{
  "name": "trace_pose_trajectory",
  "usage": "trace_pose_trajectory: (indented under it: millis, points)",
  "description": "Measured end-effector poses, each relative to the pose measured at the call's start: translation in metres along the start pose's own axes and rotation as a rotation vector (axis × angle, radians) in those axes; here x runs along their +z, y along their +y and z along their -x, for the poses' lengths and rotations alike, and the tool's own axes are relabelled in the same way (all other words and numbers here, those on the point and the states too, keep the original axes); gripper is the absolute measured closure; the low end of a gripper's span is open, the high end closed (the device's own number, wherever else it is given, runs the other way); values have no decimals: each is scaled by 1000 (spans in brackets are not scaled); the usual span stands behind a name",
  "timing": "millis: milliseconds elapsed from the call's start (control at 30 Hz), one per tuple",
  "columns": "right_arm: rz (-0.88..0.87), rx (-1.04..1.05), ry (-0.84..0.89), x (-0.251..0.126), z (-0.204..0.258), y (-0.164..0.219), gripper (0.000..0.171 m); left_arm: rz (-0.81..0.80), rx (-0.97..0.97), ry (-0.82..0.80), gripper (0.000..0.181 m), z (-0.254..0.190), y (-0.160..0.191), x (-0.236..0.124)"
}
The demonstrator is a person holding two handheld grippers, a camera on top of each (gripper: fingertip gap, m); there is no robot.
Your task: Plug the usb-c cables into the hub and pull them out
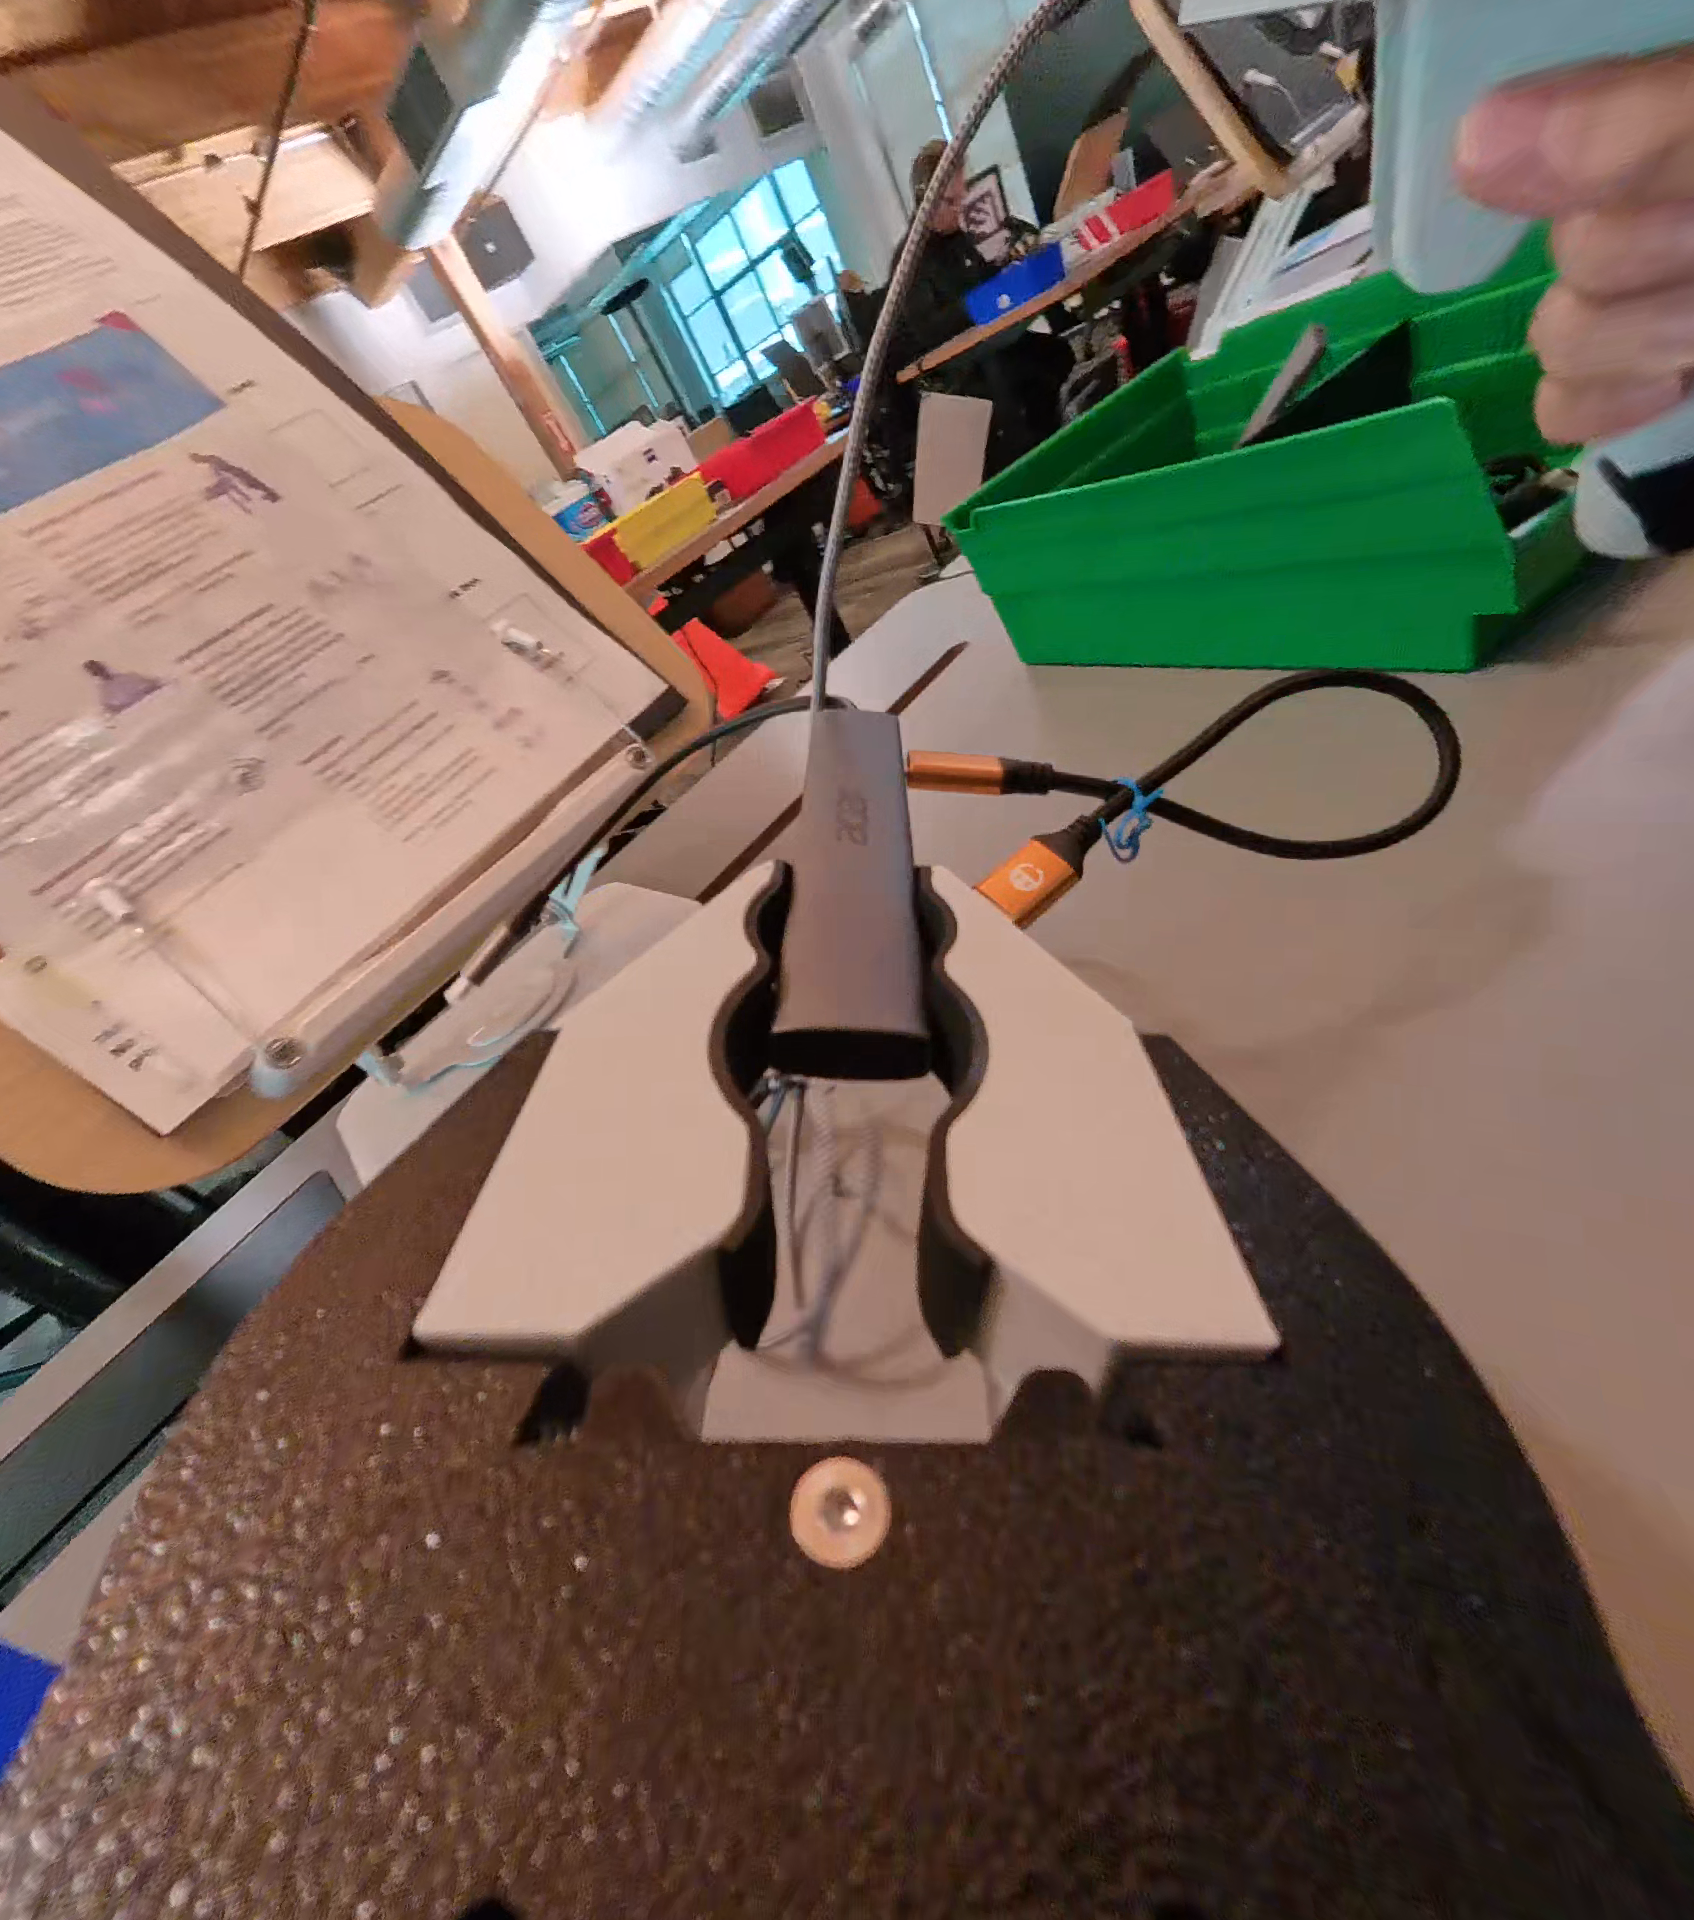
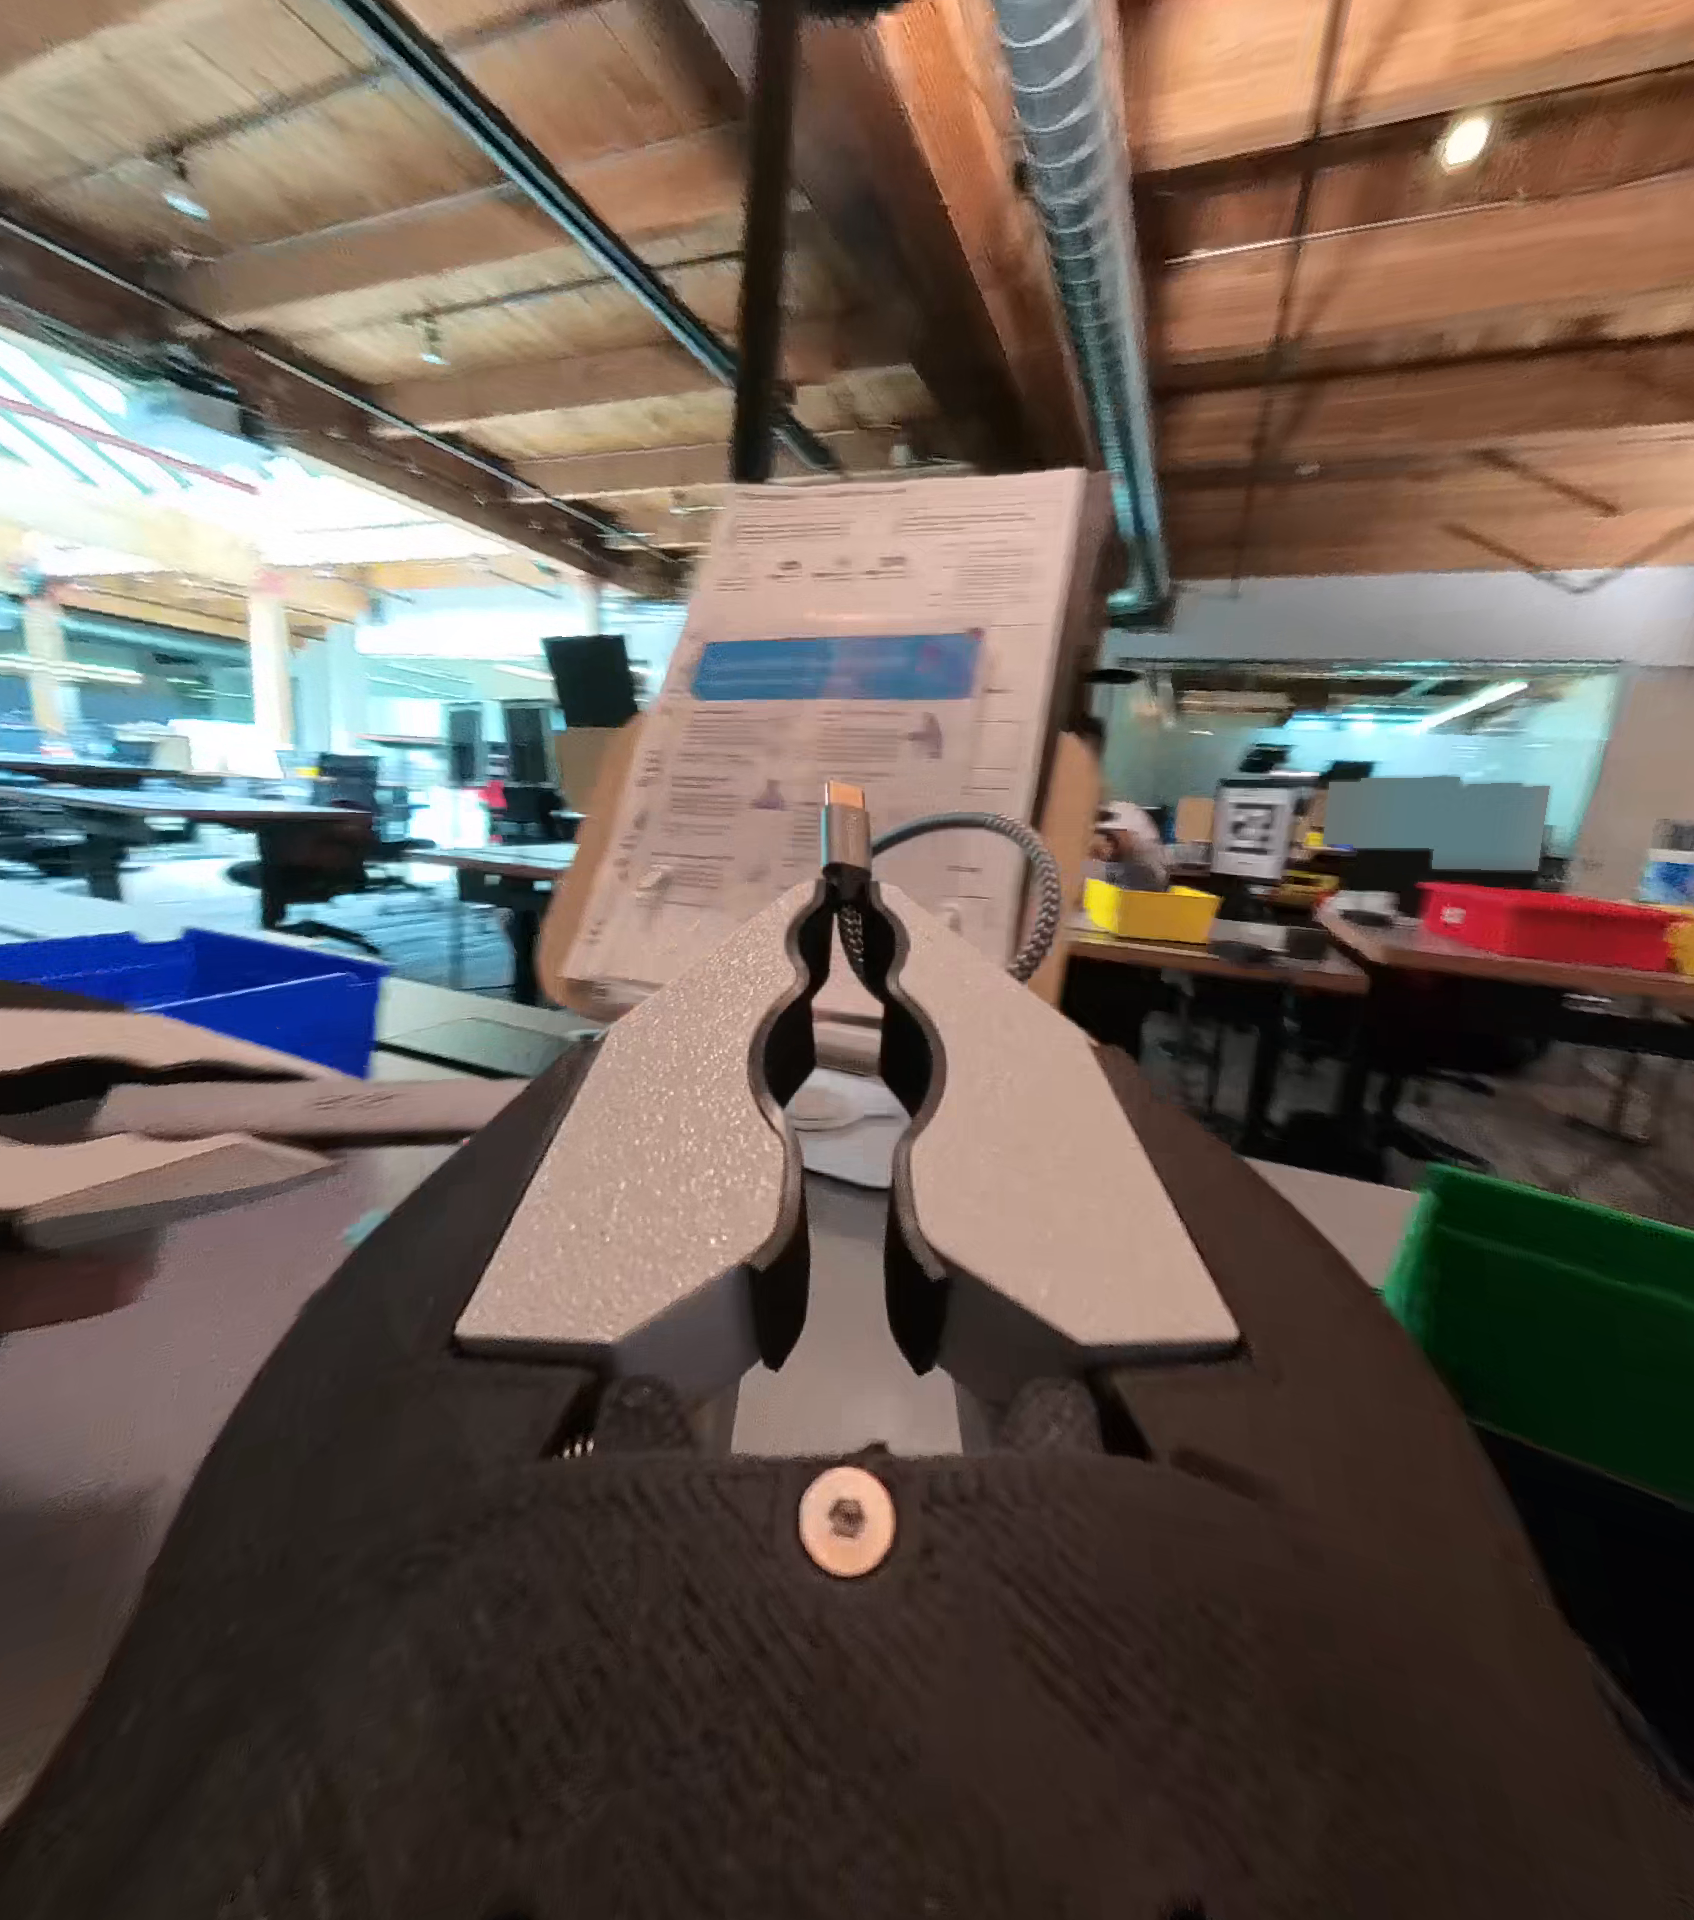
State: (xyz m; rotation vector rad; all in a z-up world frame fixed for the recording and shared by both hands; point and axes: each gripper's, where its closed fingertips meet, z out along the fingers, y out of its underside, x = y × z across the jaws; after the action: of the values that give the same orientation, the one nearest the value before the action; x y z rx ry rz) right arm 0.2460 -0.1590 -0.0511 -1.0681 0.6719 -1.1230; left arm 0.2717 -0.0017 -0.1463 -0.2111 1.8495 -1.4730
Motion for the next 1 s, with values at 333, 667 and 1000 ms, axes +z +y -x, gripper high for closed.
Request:
trace_pose_trajectory:
  millis: [333, 667, 1000]
  points:
    - [220, -155, -261, 30, 41, -16, 167, -108, 19, 446, 160, -70, -9, -16]
    - [266, -251, -214, 106, 27, -62, 167, -328, -157, 679, 160, -85, -49, -48]
    - [-65, -279, -108, 75, -13, -265, 167, -426, -263, 764, 160, -67, -61, -72]
